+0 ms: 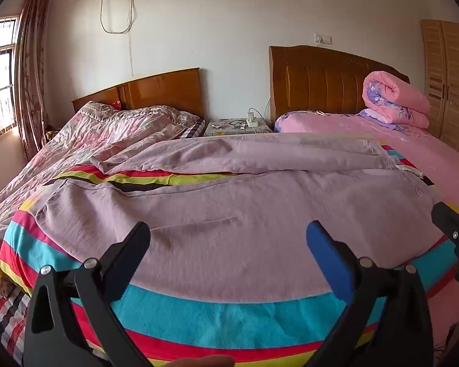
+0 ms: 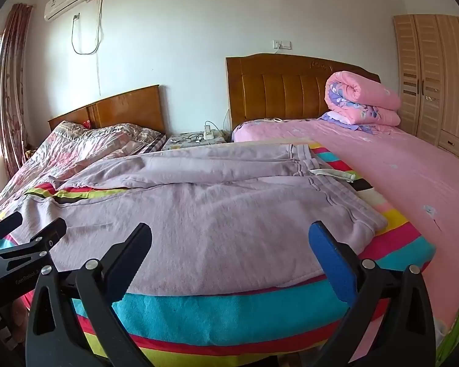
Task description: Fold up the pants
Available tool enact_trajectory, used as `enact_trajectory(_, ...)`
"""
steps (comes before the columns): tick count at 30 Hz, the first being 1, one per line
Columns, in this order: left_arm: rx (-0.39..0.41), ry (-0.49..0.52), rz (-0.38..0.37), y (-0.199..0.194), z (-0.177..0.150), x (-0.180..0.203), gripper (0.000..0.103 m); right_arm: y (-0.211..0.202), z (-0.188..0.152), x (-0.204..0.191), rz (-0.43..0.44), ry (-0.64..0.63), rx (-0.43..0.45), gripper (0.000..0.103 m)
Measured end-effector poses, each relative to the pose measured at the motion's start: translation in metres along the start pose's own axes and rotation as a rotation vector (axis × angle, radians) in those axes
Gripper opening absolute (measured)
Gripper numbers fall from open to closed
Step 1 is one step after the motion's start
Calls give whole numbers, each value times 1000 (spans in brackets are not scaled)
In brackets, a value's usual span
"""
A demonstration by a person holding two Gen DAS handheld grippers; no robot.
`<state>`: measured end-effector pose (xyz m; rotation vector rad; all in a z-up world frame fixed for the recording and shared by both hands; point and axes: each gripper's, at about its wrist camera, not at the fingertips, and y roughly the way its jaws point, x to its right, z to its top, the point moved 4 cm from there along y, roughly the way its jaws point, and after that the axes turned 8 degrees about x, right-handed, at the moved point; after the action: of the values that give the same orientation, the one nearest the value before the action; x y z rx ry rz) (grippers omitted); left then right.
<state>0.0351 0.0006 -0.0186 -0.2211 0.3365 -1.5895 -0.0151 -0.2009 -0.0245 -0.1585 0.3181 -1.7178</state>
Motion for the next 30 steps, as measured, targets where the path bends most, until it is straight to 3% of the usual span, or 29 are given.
enact_trajectory(30,-24,0,1,-1,-7,1,102,5,-4,-1,1,8,-23,99)
